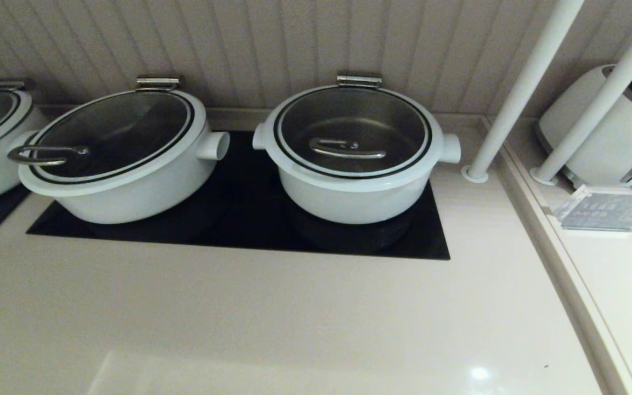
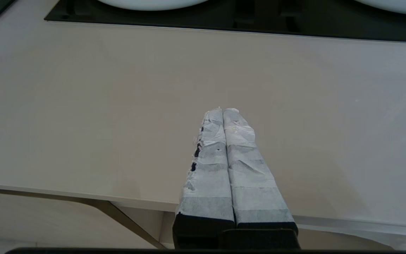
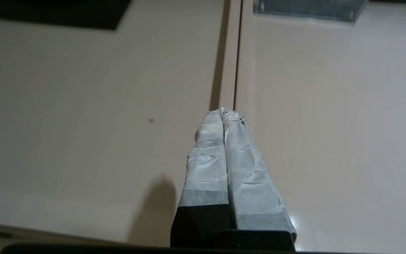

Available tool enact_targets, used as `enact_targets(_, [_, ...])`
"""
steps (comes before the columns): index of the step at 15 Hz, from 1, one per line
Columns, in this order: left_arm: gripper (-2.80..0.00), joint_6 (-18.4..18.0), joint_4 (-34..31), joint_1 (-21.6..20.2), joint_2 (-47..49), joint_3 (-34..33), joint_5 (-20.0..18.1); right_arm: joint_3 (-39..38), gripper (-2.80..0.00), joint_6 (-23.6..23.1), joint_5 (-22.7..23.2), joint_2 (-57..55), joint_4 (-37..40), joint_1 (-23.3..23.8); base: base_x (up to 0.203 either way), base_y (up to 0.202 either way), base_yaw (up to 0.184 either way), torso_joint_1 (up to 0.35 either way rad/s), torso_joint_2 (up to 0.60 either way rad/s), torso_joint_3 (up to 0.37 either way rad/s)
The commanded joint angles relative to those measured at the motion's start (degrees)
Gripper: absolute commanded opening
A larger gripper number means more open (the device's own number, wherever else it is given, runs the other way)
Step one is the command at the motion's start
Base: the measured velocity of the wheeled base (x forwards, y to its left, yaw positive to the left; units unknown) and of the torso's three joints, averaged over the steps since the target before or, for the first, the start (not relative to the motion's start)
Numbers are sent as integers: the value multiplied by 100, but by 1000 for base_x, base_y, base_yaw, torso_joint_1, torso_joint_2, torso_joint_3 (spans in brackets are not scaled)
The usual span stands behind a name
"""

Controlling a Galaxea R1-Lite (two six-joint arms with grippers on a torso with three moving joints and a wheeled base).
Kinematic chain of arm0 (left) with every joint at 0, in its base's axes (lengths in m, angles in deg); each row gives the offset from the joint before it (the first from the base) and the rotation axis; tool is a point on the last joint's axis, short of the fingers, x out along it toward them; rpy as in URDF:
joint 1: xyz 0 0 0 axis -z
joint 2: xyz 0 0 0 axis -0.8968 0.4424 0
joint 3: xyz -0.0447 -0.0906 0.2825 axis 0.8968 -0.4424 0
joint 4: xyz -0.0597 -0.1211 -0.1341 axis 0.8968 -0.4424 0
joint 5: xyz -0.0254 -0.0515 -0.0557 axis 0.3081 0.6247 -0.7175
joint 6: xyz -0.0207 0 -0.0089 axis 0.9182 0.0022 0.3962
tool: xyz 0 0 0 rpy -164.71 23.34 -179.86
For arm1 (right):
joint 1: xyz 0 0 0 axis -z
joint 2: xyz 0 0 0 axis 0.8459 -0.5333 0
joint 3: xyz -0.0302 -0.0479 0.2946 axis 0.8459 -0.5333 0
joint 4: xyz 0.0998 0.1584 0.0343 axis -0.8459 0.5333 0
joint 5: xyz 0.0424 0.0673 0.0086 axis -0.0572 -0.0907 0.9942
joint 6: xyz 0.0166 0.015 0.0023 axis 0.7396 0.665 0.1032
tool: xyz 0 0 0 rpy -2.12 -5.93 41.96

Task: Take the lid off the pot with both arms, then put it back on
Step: Open the food pot lid a small opening with the right arm

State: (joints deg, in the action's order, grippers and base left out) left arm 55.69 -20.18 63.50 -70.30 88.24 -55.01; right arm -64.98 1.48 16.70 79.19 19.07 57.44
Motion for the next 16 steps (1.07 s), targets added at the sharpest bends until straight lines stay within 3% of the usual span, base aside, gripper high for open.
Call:
enact_targets(1, [-280, 5, 1, -2, -2, 0, 2, 425, -280, -18, 175, -18, 99, -2, 0, 0, 0, 0, 0, 0])
enact_targets(5, [-280, 5, 1, -2, -2, 0, 2, 1576, -280, -83, 936, -124, 1154, -2, 0, 0, 0, 0, 0, 0])
enact_targets(9, [-280, 5, 1, -2, -2, 0, 2, 1824, -280, -461, 1885, -538, 1224, -6, 0, 0, 0, 0, 0, 0])
enact_targets(12, [-280, 5, 1, -2, -2, 0, 2, 1843, -280, -457, 1734, -1095, 1071, -15, 0, 0, 0, 0, 0, 0])
enact_targets(16, [-280, 5, 1, -2, -2, 0, 2, 1851, -280, -468, 1612, -2773, -101, -19, 0, 0, 0, 0, 0, 0])
